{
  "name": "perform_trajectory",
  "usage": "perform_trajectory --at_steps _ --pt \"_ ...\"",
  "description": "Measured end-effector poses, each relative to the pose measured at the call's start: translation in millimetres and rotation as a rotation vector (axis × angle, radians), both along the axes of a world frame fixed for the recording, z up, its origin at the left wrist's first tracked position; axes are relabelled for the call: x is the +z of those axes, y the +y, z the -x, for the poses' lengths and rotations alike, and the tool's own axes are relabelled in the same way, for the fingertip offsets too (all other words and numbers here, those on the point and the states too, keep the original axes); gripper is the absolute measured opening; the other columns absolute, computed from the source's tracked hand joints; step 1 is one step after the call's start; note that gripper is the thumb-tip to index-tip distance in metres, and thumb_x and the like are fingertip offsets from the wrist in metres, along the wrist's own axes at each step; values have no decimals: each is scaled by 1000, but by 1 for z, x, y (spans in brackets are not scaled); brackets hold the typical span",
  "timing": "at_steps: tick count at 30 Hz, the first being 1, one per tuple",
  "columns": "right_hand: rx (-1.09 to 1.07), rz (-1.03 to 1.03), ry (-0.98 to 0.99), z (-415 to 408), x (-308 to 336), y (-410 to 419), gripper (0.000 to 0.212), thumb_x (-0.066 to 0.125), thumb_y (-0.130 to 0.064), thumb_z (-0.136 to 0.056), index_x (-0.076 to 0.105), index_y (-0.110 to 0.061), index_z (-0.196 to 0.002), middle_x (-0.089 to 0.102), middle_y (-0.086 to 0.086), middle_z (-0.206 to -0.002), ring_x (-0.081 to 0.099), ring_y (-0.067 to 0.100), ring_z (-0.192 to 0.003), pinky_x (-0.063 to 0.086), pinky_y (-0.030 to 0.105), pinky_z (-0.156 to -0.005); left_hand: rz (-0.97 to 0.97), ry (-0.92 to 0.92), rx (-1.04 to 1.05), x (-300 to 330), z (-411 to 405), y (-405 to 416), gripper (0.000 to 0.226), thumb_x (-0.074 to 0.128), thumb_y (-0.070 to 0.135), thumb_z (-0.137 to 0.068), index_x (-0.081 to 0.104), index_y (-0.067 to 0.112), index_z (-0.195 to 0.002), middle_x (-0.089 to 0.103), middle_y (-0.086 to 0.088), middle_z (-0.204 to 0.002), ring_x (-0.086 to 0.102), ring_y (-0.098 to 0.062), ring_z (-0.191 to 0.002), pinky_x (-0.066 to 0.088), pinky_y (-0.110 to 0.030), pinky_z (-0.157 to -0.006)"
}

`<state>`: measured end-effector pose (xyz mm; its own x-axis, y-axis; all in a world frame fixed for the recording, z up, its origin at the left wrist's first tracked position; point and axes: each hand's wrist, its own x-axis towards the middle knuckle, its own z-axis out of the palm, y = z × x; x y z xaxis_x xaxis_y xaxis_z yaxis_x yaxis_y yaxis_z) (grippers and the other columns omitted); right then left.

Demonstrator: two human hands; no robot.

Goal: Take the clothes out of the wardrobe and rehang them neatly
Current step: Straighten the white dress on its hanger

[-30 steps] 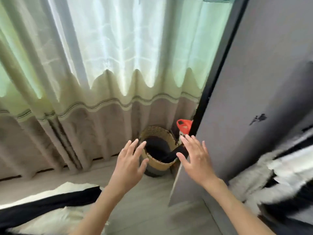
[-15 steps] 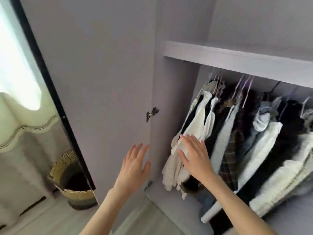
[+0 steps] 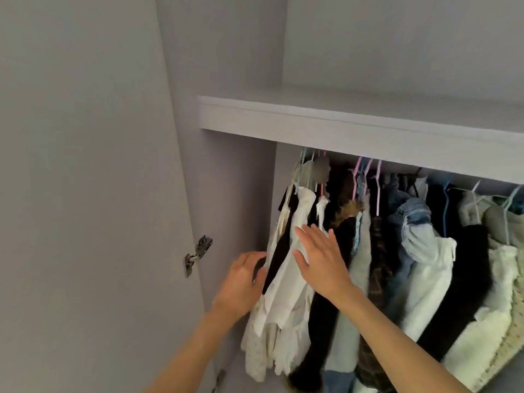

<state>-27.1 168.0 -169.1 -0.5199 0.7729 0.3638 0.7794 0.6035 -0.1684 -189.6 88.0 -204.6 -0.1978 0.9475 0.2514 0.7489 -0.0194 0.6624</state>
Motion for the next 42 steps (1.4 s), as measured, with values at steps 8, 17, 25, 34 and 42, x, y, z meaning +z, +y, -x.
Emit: perform_trajectory --at_steps 8,17,25,34,42 --pt "-94 -58 -165 27 25 91 47 24 -30 -101 24 -19 -147 22 -1 -155 6 17 -145 -8 44 -114 -43 -96 -141 11 3 93 45 45 21 -97 34 14 -140 42 -4 -135 29 -8 -117 14 -6 -93" --pt "-110 -118 -240 35 6 121 45 32 -33 -87 69 -19 -109 64 3 -122 52 30 -122 39 62 -95 -19 -356 -174 20 3 163 40 39 2 -97 40 9 -137 50 2 -126 45 -9 -118 29 1 -91" --pt "-70 -116 -207 21 -5 134 45 31 -32 -91 66 -20 -116 59 1 -128 45 29 -129 35 61 -101 -57 -574 90 28 -11 195 17 44 21 -98 56 11 -103 57 3 -78 51 -7 -67 41 -5 -57" --pt "-47 -126 -162 21 -9 137 45 29 -32 -92 64 -21 -119 58 0 -130 42 28 -131 30 58 -103 -283 -443 228 46 12 187 16 42 12 -97 57 9 -90 52 -2 -62 38 -7 -45 35 -12 -44" --pt "-42 -95 -50 40 2 133 49 31 -33 -90 63 -9 -118 63 8 -122 42 30 -131 14 52 -110 -291 -406 276 42 27 144 15 46 16 -97 56 12 -87 46 4 -55 43 -2 -43 35 -11 -45"
